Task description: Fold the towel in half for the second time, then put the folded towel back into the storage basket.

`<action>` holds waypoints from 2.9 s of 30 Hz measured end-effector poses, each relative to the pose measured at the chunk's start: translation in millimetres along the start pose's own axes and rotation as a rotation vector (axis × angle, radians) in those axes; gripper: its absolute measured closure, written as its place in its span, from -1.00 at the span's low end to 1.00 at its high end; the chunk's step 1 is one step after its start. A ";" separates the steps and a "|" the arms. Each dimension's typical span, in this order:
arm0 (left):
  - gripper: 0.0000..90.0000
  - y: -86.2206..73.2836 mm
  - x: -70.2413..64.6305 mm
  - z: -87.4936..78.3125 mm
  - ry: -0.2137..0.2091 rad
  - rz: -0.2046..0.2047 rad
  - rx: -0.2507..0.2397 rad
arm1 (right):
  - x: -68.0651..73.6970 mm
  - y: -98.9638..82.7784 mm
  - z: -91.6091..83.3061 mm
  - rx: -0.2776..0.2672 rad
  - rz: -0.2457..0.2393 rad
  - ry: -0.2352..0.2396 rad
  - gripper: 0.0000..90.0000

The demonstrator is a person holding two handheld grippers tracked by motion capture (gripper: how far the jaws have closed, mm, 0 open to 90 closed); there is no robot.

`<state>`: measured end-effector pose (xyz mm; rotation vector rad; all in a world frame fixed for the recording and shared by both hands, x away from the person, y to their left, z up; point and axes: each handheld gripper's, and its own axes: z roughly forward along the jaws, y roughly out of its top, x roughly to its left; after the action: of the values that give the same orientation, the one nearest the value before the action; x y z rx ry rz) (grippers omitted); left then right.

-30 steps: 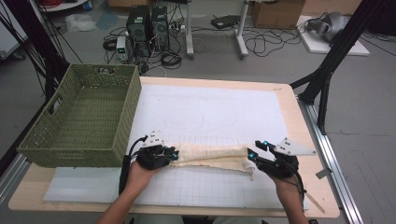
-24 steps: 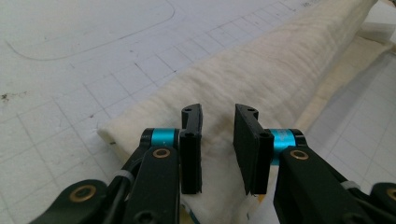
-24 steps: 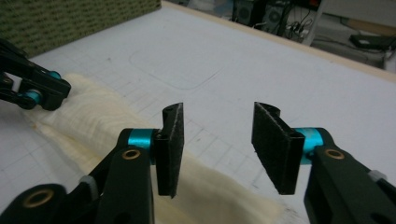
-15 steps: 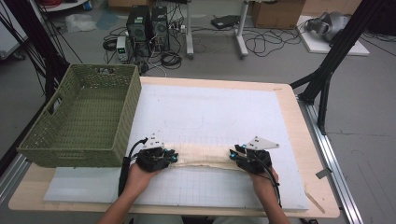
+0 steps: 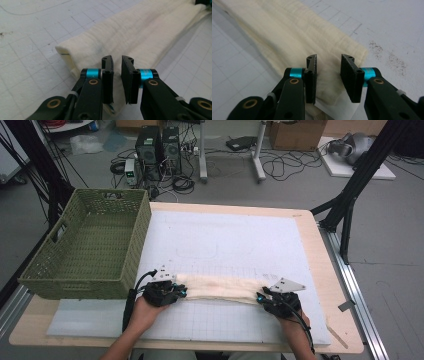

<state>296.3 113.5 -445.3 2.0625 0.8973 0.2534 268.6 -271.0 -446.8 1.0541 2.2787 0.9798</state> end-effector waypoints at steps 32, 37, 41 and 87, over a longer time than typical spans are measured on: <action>0.65 -1.9 8.4 4.9 0.050 0.019 -0.056 | -11.2 -5.8 -5.1 -0.007 0.016 0.070 0.22; 0.36 -2.1 12.5 1.7 0.011 0.000 -0.100 | -17.5 -7.0 -11.8 -0.045 0.014 0.074 -0.08; -0.11 4.1 15.6 -5.2 0.007 -0.011 -0.192 | -28.7 -7.5 -23.3 -0.131 0.012 0.036 -0.19; -0.60 10.1 26.5 -29.8 0.037 -0.082 -0.397 | -68.4 -19.0 -64.5 -0.201 0.156 -0.079 -0.78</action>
<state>306.5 146.4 -422.8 1.6565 0.8730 0.3920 260.4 -360.2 -412.7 1.1741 2.0108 1.1803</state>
